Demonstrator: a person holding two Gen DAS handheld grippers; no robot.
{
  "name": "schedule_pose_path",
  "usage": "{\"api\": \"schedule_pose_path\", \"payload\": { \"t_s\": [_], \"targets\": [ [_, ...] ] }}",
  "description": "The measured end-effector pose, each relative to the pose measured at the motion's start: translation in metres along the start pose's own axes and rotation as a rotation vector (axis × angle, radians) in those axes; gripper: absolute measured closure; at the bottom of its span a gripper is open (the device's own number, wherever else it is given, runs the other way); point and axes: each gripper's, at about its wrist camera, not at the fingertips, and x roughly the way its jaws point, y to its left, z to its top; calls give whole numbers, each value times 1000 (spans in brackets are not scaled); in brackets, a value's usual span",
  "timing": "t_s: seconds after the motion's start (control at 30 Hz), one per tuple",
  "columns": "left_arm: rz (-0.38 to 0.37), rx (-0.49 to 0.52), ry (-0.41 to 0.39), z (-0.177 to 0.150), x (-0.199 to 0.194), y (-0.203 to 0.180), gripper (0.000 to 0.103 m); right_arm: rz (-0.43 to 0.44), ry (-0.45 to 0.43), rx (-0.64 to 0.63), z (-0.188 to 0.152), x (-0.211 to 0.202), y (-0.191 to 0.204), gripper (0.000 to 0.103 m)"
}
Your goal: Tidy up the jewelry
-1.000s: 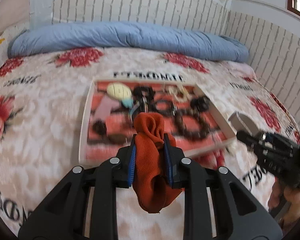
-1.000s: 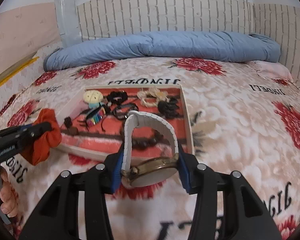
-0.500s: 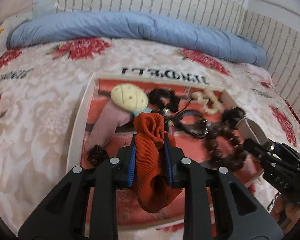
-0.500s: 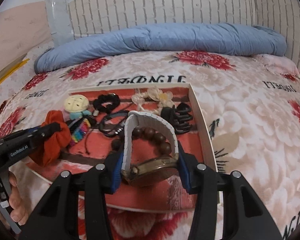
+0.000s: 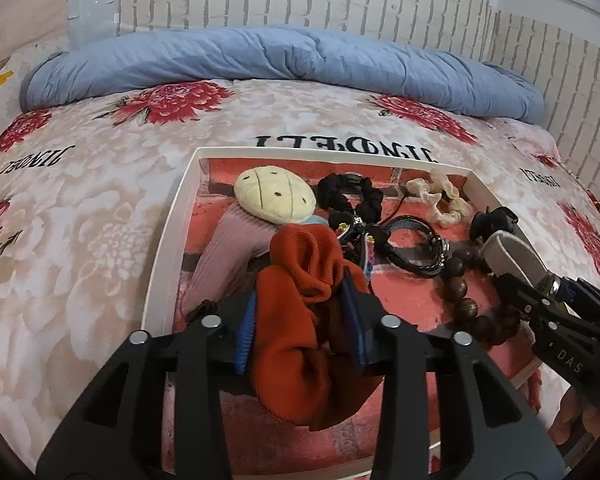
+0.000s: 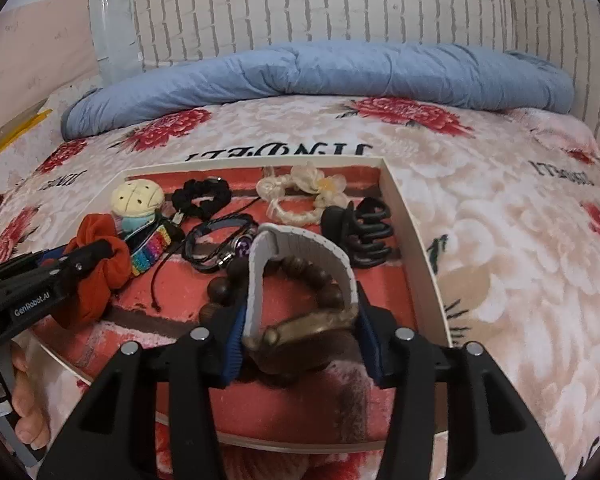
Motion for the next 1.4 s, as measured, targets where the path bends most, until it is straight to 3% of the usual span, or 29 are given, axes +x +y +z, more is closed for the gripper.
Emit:
{"api": "schedule_pose_path", "payload": {
  "t_s": [0.1,0.27,0.33,0.43,0.53,0.67,1.0,1.13,1.4],
  "targets": [
    [18,-5,0,-1,-3,2,52,13,16,-2,-1,-1,1,48],
    [25,1,-4,-4,-24,1,42,46,10,-6,0,-23,0,28],
    [33,4,-19,-6,-37,0,29,75,-7,-2,2,-38,-4,27],
    [47,8,-54,-11,-66,-1,11,73,-49,2,-2,-66,-7,14],
    [72,19,-83,-20,-95,-2,5,77,-80,8,-11,-94,-10,14],
    [112,27,-119,-40,-133,-5,5,67,-124,6,-36,-132,-9,7],
    [245,28,-259,-122,-215,-19,5,17,-224,12,-110,-195,-6,6],
    [233,10,-284,-147,-234,-22,5,6,-238,15,-128,-207,-4,4],
    [287,15,-360,-177,-244,-29,5,-7,-284,-8,-143,-213,2,4]
  ]
}}
